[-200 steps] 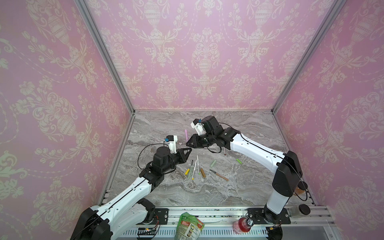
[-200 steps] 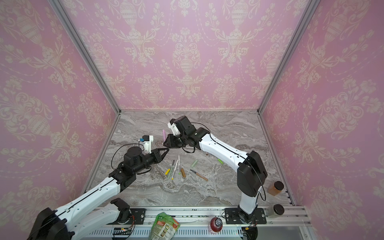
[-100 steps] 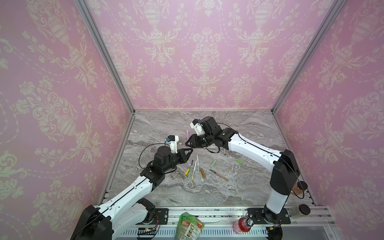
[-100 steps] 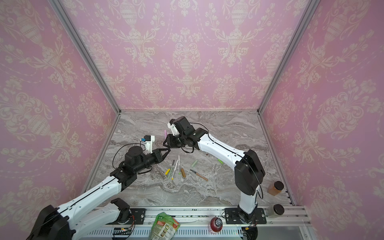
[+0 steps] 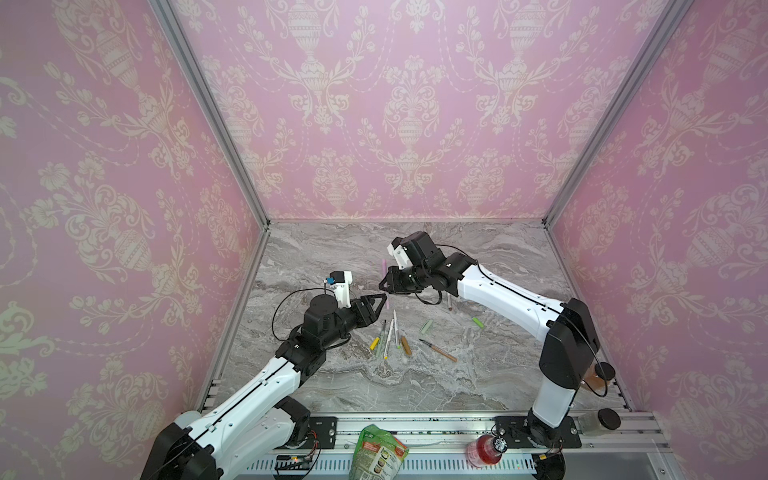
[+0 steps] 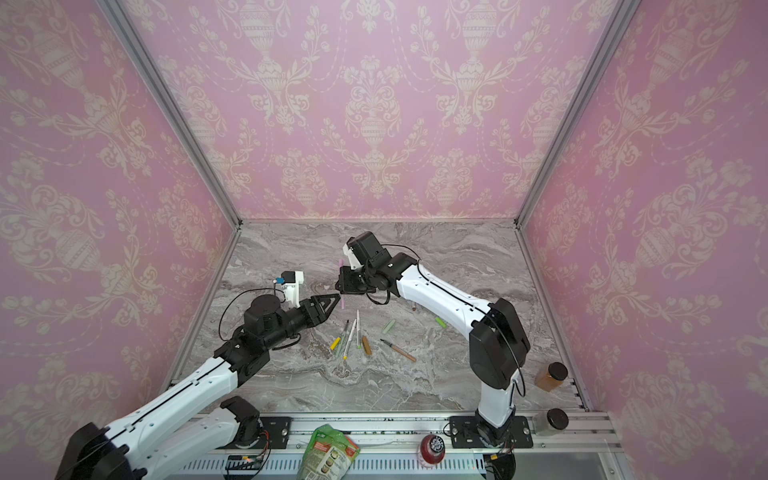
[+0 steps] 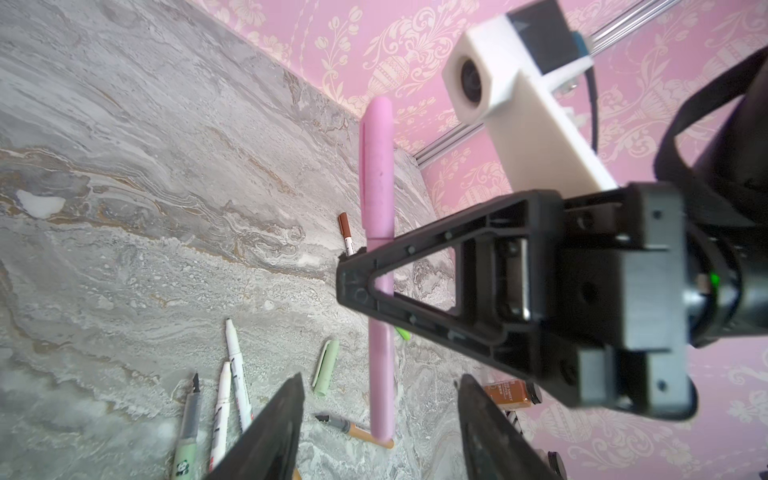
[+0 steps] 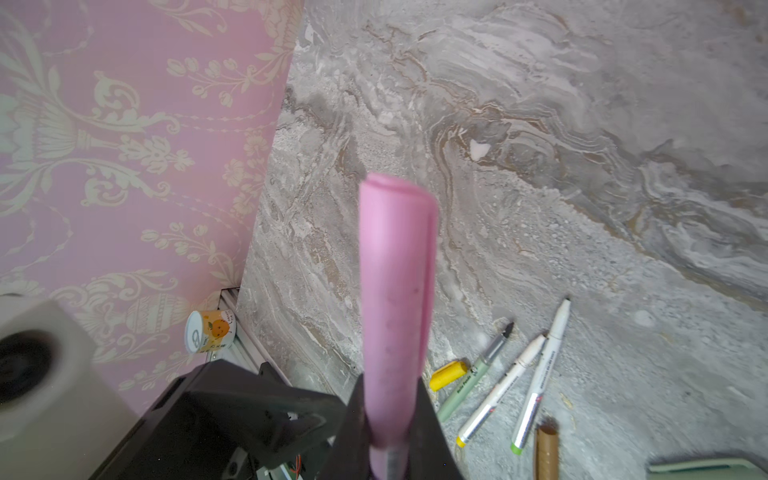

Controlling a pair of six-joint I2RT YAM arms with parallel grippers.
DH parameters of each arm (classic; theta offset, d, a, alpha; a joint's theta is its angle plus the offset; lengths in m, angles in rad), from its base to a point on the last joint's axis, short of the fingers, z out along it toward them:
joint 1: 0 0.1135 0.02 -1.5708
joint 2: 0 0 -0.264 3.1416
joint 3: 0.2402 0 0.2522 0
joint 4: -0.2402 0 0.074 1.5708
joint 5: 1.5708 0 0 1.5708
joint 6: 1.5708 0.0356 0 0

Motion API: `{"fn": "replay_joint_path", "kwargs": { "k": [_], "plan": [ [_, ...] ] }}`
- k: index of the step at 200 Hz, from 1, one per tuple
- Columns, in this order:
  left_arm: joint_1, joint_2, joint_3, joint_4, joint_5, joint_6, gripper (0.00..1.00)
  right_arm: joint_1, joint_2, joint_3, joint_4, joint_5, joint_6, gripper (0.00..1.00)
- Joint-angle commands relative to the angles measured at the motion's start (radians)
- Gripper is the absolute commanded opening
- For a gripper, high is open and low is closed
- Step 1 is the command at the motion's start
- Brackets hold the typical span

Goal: Insert the pens into the pen caps
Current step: 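Lower the capped pink pen with the right gripper and set it on the table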

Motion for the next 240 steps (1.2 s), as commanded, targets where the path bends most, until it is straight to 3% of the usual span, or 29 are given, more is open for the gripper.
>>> {"fn": "replay_joint_path", "kwargs": {
  "k": [1, 44, 67, 129, 214, 240],
  "plan": [
    [0.006, -0.057, -0.041, -0.092, -0.066, 0.042, 0.71, -0.043, 0.02, 0.02, -0.155, 0.069, -0.014, 0.04],
    [0.006, -0.114, -0.063, -0.202, -0.135, 0.082, 0.73, -0.108, 0.108, 0.073, -0.42, 0.269, -0.131, 0.07],
    [0.006, -0.101, -0.045, -0.228, -0.142, 0.095, 0.74, -0.128, 0.17, 0.108, -0.463, 0.35, -0.161, 0.07],
    [0.006, -0.065, -0.023, -0.228, -0.125, 0.099, 0.75, -0.183, 0.336, 0.216, -0.476, 0.385, -0.17, 0.07],
    [0.005, -0.066, -0.024, -0.233, -0.119, 0.098, 0.76, -0.236, 0.443, 0.259, -0.45, 0.378, -0.162, 0.08],
    [0.006, -0.065, -0.025, -0.233, -0.12, 0.098, 0.76, -0.243, 0.456, 0.258, -0.444, 0.381, -0.163, 0.13]
  ]
}}
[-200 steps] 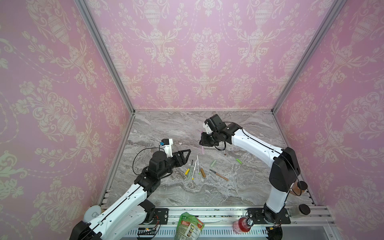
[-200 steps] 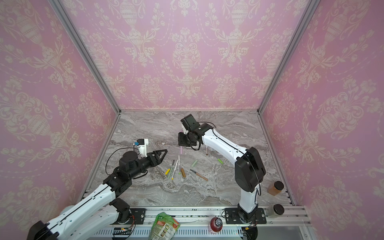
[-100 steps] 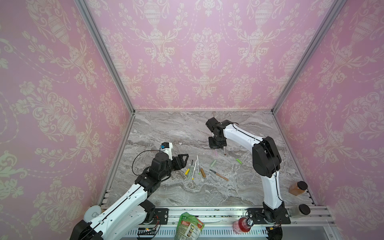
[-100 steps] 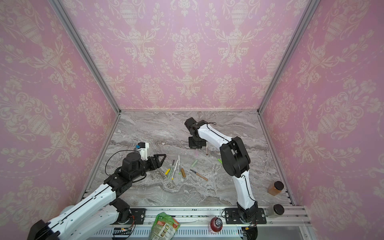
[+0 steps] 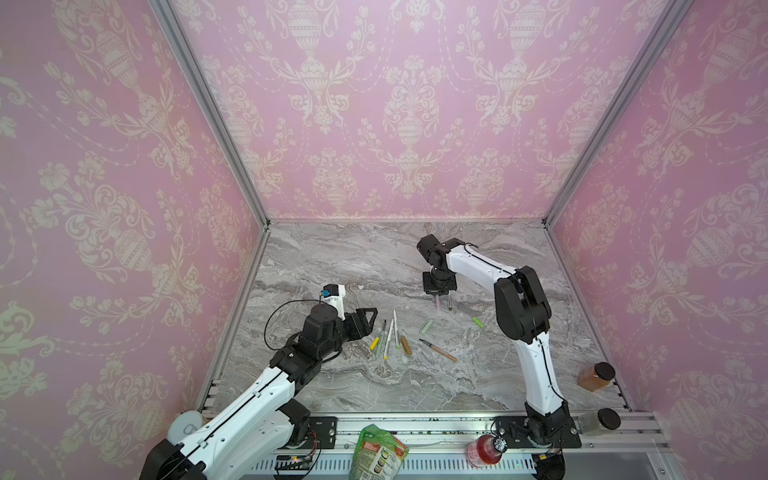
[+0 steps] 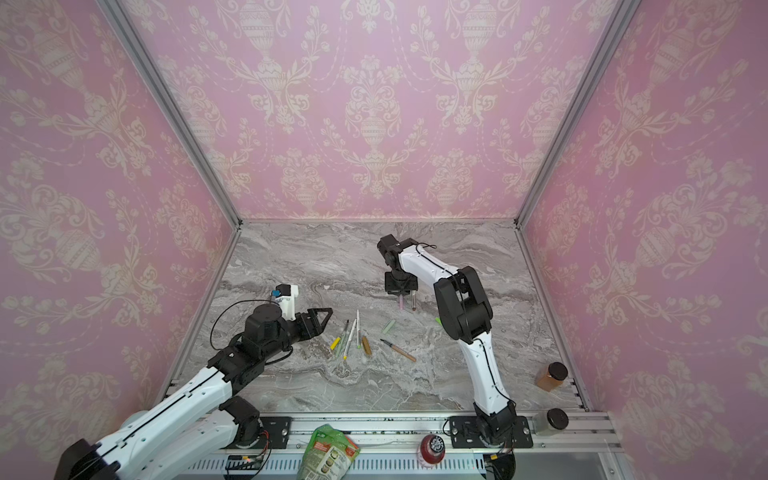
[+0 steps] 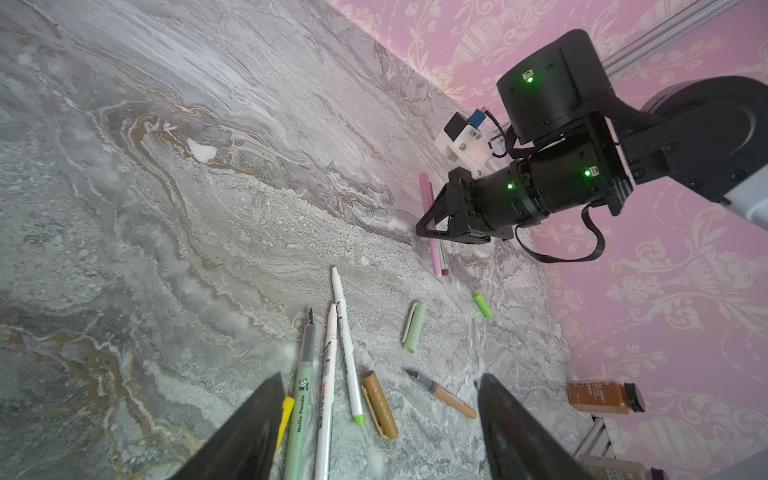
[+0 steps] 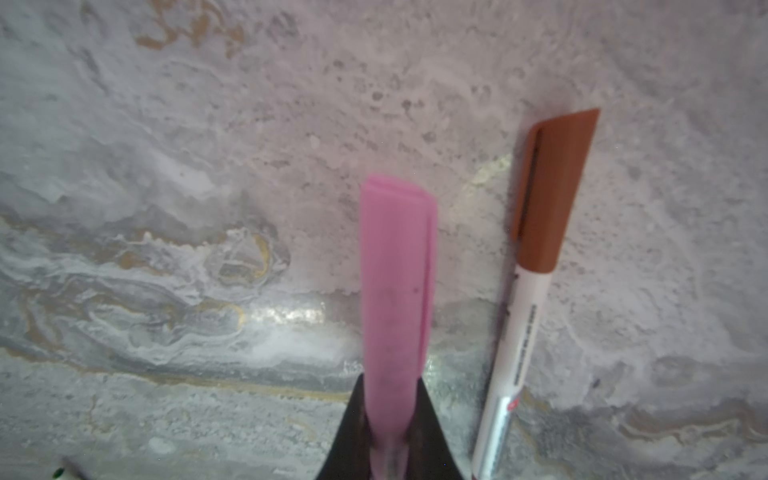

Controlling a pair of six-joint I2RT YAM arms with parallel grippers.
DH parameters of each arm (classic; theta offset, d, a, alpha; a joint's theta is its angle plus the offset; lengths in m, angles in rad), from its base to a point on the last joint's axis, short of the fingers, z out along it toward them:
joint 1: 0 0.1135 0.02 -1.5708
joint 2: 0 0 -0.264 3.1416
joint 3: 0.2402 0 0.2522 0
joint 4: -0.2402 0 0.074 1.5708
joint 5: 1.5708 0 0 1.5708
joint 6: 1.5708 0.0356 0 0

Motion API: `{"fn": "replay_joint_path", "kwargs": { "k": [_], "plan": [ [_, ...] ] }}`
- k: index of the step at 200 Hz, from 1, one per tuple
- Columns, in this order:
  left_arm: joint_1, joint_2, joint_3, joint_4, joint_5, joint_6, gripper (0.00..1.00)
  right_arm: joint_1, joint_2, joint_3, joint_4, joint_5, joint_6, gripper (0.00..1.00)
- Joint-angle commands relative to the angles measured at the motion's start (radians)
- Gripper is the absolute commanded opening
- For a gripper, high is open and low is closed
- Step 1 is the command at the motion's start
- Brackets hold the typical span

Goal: Insert the pens into the pen caps
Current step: 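Lower the capped pink pen with the right gripper and set it on the table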

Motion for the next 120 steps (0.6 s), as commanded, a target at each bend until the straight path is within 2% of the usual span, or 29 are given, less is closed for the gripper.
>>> {"fn": "replay_joint_path", "kwargs": {
  "k": [1, 39, 90, 120],
  "plan": [
    [0.006, 0.0, 0.021, -0.019, -0.01, 0.025, 0.76, -0.006, 0.022, 0.025, -0.006, 0.019, -0.006, 0.13],
    [0.006, 0.006, 0.02, -0.008, -0.006, 0.021, 0.76, -0.011, 0.035, 0.017, 0.001, 0.032, -0.008, 0.2],
    [0.006, 0.019, 0.025, -0.002, -0.001, 0.024, 0.77, -0.015, 0.042, 0.022, 0.011, 0.029, -0.004, 0.23],
    [0.006, 0.022, 0.03, -0.002, 0.005, 0.026, 0.78, -0.016, -0.004, 0.033, 0.011, 0.015, -0.005, 0.27]
  ]
}}
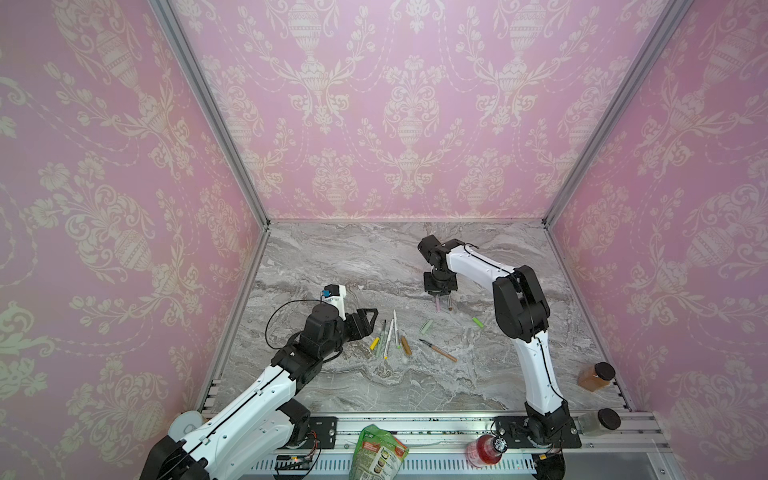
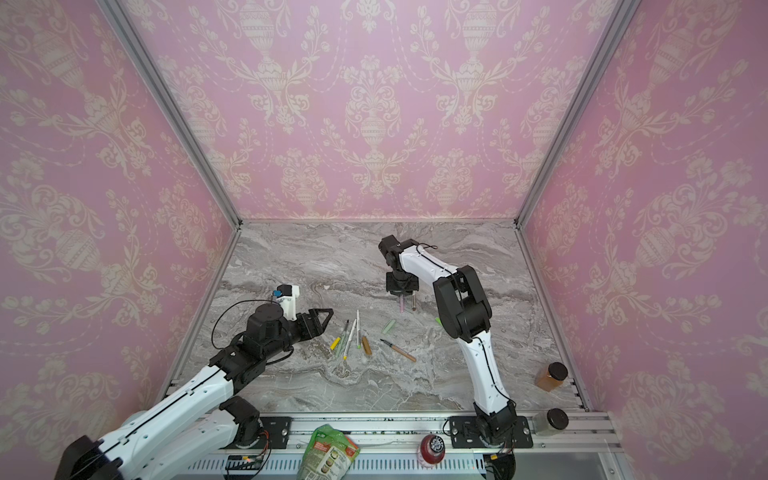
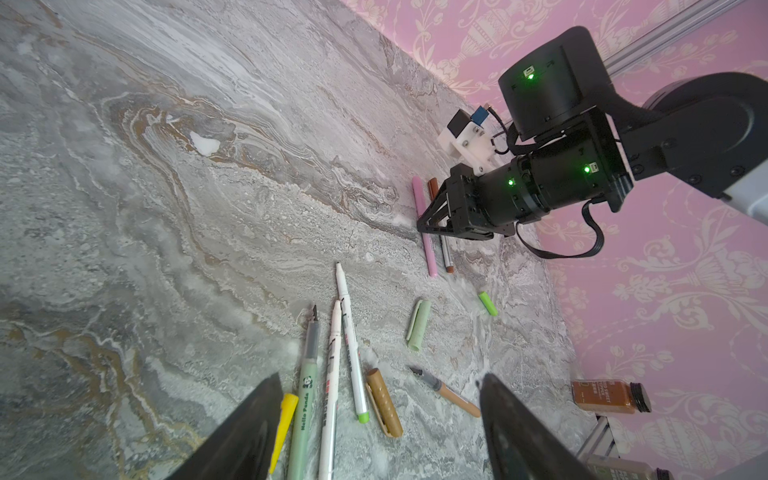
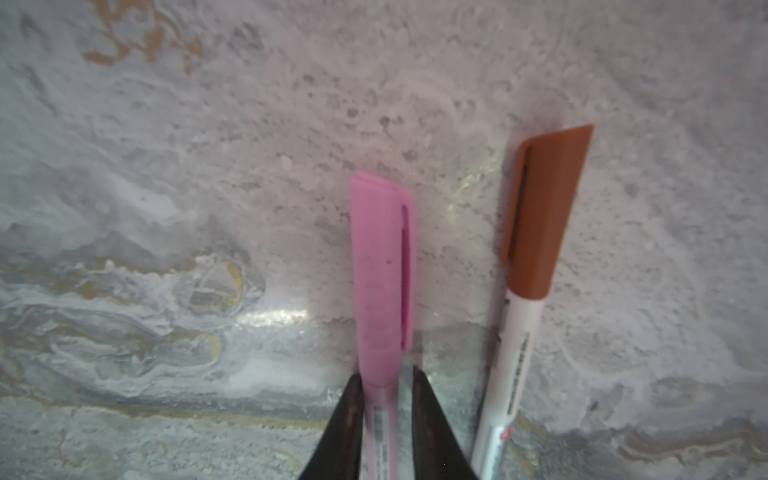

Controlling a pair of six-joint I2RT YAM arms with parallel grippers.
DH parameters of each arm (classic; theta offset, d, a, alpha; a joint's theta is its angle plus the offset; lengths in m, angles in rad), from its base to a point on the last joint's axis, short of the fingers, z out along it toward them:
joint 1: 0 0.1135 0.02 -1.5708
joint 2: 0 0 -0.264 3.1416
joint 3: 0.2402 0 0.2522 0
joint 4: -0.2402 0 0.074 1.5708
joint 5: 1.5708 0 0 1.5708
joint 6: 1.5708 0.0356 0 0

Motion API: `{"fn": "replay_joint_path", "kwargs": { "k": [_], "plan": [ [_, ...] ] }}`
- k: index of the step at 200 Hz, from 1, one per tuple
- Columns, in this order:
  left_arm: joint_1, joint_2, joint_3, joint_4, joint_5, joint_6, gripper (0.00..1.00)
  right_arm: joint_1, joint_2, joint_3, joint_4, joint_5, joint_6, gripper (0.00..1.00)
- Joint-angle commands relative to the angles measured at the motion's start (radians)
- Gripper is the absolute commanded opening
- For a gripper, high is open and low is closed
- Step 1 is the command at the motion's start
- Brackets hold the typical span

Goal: Insert the pens into the pen caps
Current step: 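Lower the capped pink pen with the right gripper and set it on the table, then reach the right gripper into the pen cluster and grasp the white green-tipped pen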

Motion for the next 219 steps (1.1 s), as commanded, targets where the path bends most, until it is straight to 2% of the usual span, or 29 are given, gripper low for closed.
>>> {"fn": "replay_joint_path", "kwargs": {
  "k": [1, 24, 51, 88, 110, 140, 158, 191, 219],
  "plan": [
    [0.006, 0.002, 0.03, -0.002, 0.005, 0.027, 0.78, -0.007, -0.021, 0.031, -0.001, 0.004, -0.005, 0.27],
    [0.006, -0.005, 0.035, -0.002, 0.008, 0.038, 0.83, -0.007, -0.125, 0.025, 0.024, -0.031, -0.003, 0.31],
    [0.006, -0.023, 0.047, -0.005, 0.009, 0.07, 0.89, 0.001, -0.291, -0.007, 0.076, -0.039, -0.016, 0.32],
    [0.006, -0.073, 0.063, -0.032, 0.022, 0.086, 0.9, 0.011, -0.494, -0.137, 0.14, 0.005, -0.026, 0.26],
    [0.006, -0.109, 0.075, -0.122, 0.011, 0.077, 0.9, 0.017, -0.546, -0.182, 0.083, -0.06, 0.003, 0.25],
    [0.006, -0.141, 0.108, -0.283, -0.001, 0.084, 0.89, 0.11, -0.589, -0.231, 0.01, -0.058, 0.007, 0.25],
    [0.006, -0.171, 0.102, -0.317, 0.016, 0.066, 0.89, 0.196, -0.58, -0.251, 0.006, -0.042, 0.028, 0.28],
    [0.006, -0.233, 0.063, -0.34, 0.034, 0.042, 0.9, 0.321, -0.493, -0.264, 0.055, -0.04, 0.063, 0.32],
    [0.006, -0.23, 0.043, -0.371, 0.051, 0.034, 0.9, 0.347, -0.424, -0.335, 0.174, -0.075, 0.095, 0.32]
  ]
}}
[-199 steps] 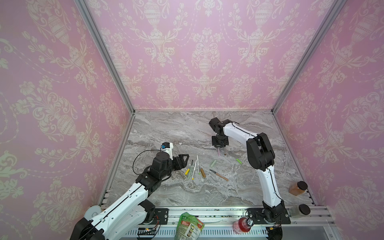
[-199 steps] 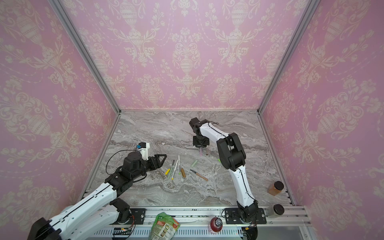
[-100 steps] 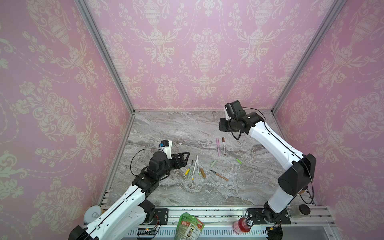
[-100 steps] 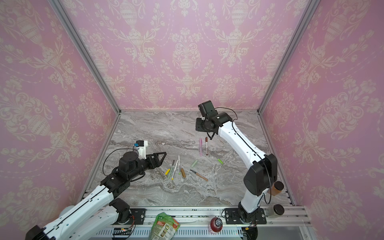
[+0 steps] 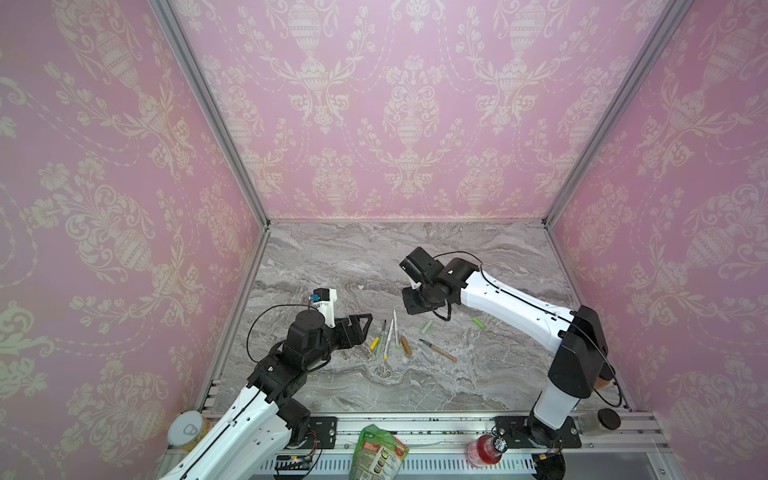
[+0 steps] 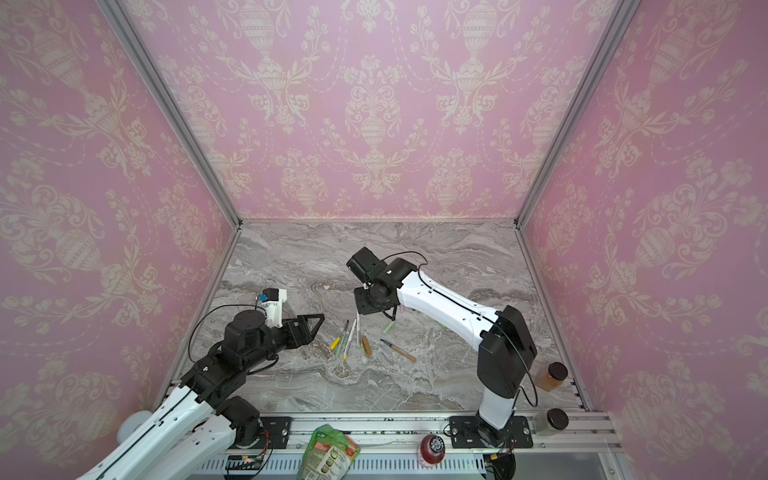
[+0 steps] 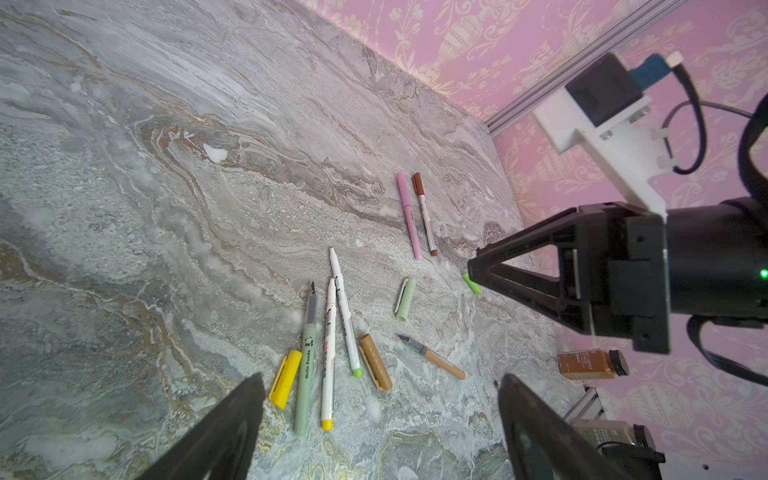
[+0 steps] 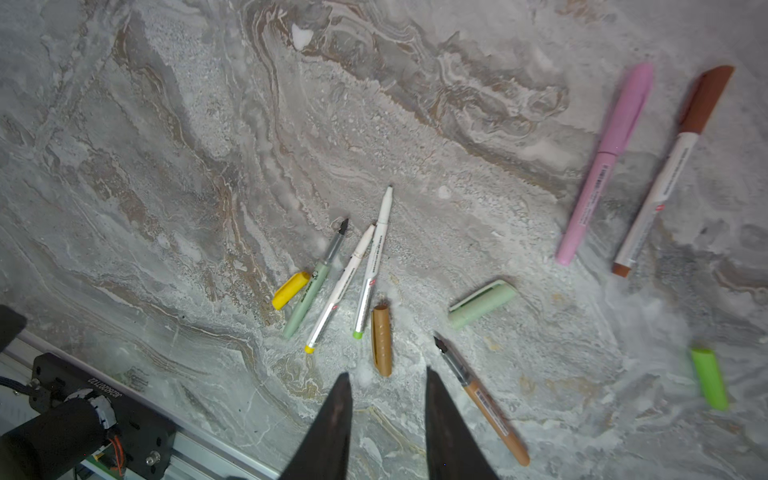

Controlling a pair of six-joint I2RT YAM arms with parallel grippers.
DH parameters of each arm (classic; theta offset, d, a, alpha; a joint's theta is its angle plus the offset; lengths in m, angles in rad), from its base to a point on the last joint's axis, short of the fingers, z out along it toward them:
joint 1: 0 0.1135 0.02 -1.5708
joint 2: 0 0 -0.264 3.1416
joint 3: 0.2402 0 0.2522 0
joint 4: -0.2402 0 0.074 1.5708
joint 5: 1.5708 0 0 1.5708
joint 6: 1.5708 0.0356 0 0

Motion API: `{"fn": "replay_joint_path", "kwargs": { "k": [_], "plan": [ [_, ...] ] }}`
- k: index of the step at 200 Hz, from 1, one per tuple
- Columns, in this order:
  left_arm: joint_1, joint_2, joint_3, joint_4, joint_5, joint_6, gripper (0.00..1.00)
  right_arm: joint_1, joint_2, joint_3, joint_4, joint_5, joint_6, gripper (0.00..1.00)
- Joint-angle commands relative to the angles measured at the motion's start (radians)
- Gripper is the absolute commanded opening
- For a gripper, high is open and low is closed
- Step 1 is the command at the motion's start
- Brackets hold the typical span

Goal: Insert the pens into the pen caps
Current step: 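Reach the right gripper into the pen cluster and grasp the white green-tipped pen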

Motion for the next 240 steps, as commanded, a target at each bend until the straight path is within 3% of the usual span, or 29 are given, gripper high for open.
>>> {"fn": "replay_joint_path", "kwargs": {
  "k": [1, 32, 103, 187, 240],
  "plan": [
    [0.006, 0.004, -0.027, -0.069, 0.041, -0.017, 0.9, 0.001, 0.063, -0.065, 0.082, -0.028, 0.047, 0.32],
    [0.006, 0.018, -0.038, -0.085, 0.055, -0.013, 0.9, 0.001, 0.19, -0.043, 0.131, -0.084, 0.047, 0.31],
    [0.006, 0.036, -0.072, -0.057, 0.022, -0.006, 0.91, 0.002, 0.357, 0.072, 0.115, -0.07, 0.016, 0.3],
    [0.006, 0.087, -0.085, -0.031, 0.04, 0.014, 0.91, 0.001, 0.307, 0.043, 0.184, -0.038, 0.09, 0.29],
    [0.006, 0.055, -0.112, -0.018, 0.043, -0.009, 0.94, 0.002, 0.377, 0.133, 0.099, 0.01, 0.085, 0.3]
  ]
}}
